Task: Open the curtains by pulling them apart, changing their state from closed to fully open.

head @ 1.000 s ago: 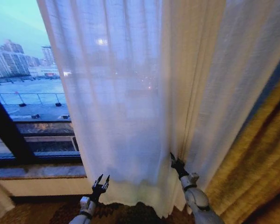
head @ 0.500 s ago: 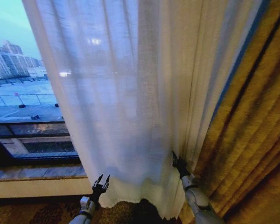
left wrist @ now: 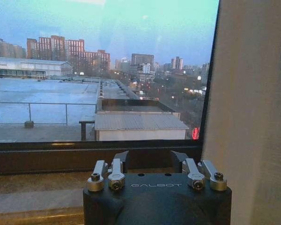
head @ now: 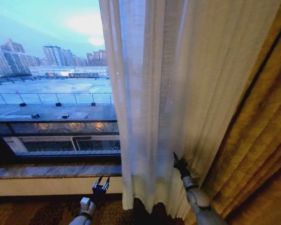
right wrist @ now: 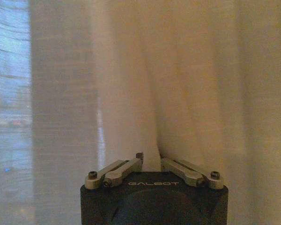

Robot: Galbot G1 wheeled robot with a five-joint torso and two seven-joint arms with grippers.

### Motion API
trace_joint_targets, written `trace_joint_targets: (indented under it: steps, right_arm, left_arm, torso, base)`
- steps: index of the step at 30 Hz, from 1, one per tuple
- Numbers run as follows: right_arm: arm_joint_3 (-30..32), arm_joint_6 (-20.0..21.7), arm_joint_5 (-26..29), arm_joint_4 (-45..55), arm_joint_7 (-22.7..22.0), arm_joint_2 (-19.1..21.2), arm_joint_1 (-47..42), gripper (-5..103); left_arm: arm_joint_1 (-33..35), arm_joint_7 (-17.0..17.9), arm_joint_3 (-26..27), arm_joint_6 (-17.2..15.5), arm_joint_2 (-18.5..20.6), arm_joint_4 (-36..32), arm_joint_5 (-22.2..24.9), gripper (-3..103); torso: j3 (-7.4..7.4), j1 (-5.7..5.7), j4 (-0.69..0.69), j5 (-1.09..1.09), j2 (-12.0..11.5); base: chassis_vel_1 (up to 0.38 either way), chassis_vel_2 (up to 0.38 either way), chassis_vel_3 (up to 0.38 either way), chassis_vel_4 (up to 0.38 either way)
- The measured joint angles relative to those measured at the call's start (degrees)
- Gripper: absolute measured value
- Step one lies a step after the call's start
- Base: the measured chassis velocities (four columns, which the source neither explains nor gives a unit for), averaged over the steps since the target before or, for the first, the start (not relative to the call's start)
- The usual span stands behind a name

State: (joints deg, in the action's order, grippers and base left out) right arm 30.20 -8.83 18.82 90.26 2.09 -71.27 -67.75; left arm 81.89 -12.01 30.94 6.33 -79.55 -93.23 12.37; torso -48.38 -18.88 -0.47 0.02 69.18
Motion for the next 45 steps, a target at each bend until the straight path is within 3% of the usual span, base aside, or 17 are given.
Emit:
trace_joint_targets:
  steps: [12, 21, 28, 30, 33, 35, 37, 39, 43, 45]
  right_arm:
    - [5.04, 2.08, 0.90, -11.14, -8.29, 3.52, 7.21, 0]
    - [5.93, 2.24, 2.04, -11.25, -9.04, 4.66, 7.18, 0]
    - [4.12, 2.88, 2.41, -4.48, -7.61, 4.64, 3.06, -3]
    - [2.72, 4.04, 2.58, -0.55, -6.01, 4.06, 0.88, 6]
    - [2.11, 4.24, 2.91, 1.53, -5.23, 3.76, -0.36, 11]
    - [1.17, 4.68, 4.51, 6.15, -4.04, 3.43, -3.46, 27]
    - [0.96, 5.10, 5.08, 7.91, -3.39, 3.40, -4.63, 27]
    - [0.49, 5.78, 5.49, 10.73, -2.61, 3.29, -6.68, 38]
    - [-0.15, 5.87, 4.38, 12.87, -2.46, 2.85, -8.17, 49]
    - [-0.33, 5.74, 3.38, 13.09, -2.25, 2.52, -8.56, 60]
  left_arm:
    - [0.00, 0.01, 0.00, 0.00, 0.00, 0.00, 0.00, 50]
    - [0.00, 0.01, 0.00, 0.00, 0.00, 0.00, 0.00, 50]
    - [0.00, -0.01, 0.00, 0.00, 0.00, 0.00, 0.00, 50]
    - [0.00, -0.01, 0.00, 0.00, 0.00, 0.00, 0.00, 50]
    - [0.00, -0.01, 0.00, 0.00, 0.00, 0.00, 0.00, 50]
    - [0.00, -0.01, 0.00, 0.00, 0.00, 0.00, 0.00, 50]
    - [0.00, -0.01, 0.00, 0.00, 0.00, 0.00, 0.00, 50]
    - [0.00, -0.01, 0.00, 0.00, 0.00, 0.00, 0.00, 50]
    - [0.00, -0.01, 0.00, 0.00, 0.00, 0.00, 0.00, 50]
    - [0.00, -0.01, 0.00, 0.00, 0.00, 0.00, 0.00, 50]
  torso:
    - [0.00, 0.00, 0.01, -0.02, 0.00]
    - [0.00, 0.00, 0.01, -0.01, 0.00]
    - [0.00, 0.00, 0.00, -0.02, 0.00]
    - [0.00, 0.00, 0.01, -0.02, 0.01]
    - [0.01, 0.00, 0.01, -0.03, 0.01]
    - [0.01, 0.00, 0.01, -0.03, 0.01]
    - [0.01, 0.00, 0.00, -0.03, 0.02]
    - [0.01, 0.00, 0.00, -0.03, 0.02]
    - [0.01, 0.01, 0.01, -0.04, 0.02]
    - [0.01, 0.01, 0.01, -0.03, 0.02]
  base:
    - [0.000, 0.000, 0.000, 0.000]
    - [0.000, 0.000, 0.000, 0.000]
    - [0.000, 0.000, 0.000, 0.000]
    - [0.000, 0.000, 0.000, 0.000]
    - [0.000, 0.000, 0.000, 0.000]
    - [0.000, 0.000, 0.000, 0.000]
    - [0.000, 0.000, 0.000, 0.000]
    - [0.000, 0.000, 0.000, 0.000]
    - [0.000, 0.000, 0.000, 0.000]
    - [0.000, 0.000, 0.000, 0.000]
